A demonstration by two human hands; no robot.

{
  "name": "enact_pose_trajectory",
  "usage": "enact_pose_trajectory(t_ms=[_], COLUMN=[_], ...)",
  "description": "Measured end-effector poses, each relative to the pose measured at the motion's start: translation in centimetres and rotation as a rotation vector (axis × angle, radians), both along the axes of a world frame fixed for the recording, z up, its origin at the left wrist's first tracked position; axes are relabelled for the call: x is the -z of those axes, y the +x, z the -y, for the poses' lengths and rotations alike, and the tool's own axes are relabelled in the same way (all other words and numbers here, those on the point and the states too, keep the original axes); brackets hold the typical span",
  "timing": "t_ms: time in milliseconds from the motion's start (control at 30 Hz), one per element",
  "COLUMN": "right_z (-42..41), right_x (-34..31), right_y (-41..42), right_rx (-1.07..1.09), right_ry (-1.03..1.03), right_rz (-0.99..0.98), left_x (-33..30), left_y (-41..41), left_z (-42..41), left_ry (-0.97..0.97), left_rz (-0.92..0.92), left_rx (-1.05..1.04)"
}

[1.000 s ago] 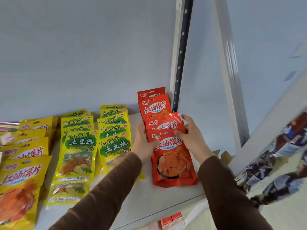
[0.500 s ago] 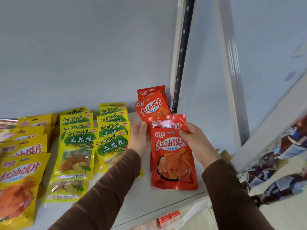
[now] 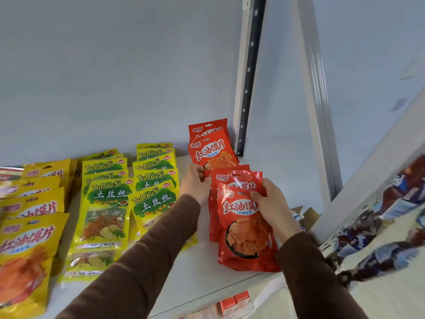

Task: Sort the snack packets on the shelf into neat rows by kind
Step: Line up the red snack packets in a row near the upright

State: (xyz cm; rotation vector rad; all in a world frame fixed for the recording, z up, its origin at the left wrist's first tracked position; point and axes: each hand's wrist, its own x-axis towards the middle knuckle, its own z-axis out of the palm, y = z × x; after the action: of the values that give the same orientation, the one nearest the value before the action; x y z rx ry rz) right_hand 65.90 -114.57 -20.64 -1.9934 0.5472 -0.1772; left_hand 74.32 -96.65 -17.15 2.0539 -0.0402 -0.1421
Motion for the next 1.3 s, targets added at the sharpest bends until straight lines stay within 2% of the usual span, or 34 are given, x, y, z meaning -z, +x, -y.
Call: enact_pose_trajectory(t_ms=[67, 167, 233, 400, 500, 600, 667, 800, 867, 967, 1067, 1167, 1300], right_z=[-0.3, -0.7, -0.8, -1.0, -0.9, -0.7, -0.6, -0.6, -0.5, -0.3, -0.7, -1.3, -1.6], right_x=[-0.2, -0.5, -0.5, -0.6, -0.6, -1.0, -1.2, -1.0, -0.5, -0.1, -0.5, -0.6, -0.8], right_y=[-0.2, -0.5, -0.5, -1.1, -1.3, -0.9, -0.3, 0.7, 1.0, 1.2, 1.6, 2.0, 2.2], right_rx=[0.011, 0.024, 0.045, 0.117, 0.088, 0.037, 0.008, -0.002, 0.011, 0.023, 0.019, 0.014, 0.006], right_ry=[0.048, 0.133, 0.216, 0.373, 0.32, 0.239, 0.227, 0.143, 0.109, 0.097, 0.047, -0.021, -0.089], right_rz=[0.029, 0.053, 0.066, 0.14, 0.155, 0.138, 0.112, 0.06, 0.046, 0.055, 0.081, 0.083, 0.078], left_x=[-0.3, -0.3, -0.4, -0.1, -0.2, -1.0, -1.3, -1.3, -1.4, -0.7, 0.9, 2.4, 2.6], left_y=[0.1, 0.6, 0.7, 1.0, 1.3, 1.9, 2.4, 2.3, 1.5, -1.3, -6.2, -8.1, -8.2], left_z=[0.0, 0.0, -0.1, -0.5, -0.7, -0.7, -0.8, -0.4, -0.3, -0.5, -1.0, -1.3, -1.0], left_ry=[0.068, 0.016, -0.047, -0.027, -0.088, -0.183, -0.18, -0.136, -0.153, 0.003, 0.272, 0.417, 0.478], left_rz=[0.033, -0.03, -0.051, -0.107, -0.112, -0.061, -0.034, -0.128, -0.083, 0.097, 0.24, 0.156, 0.145], left_rx=[0.015, 0.051, -0.002, 0.072, 0.09, 0.02, -0.018, 0.021, -0.019, 0.008, 0.205, 0.397, 0.379])
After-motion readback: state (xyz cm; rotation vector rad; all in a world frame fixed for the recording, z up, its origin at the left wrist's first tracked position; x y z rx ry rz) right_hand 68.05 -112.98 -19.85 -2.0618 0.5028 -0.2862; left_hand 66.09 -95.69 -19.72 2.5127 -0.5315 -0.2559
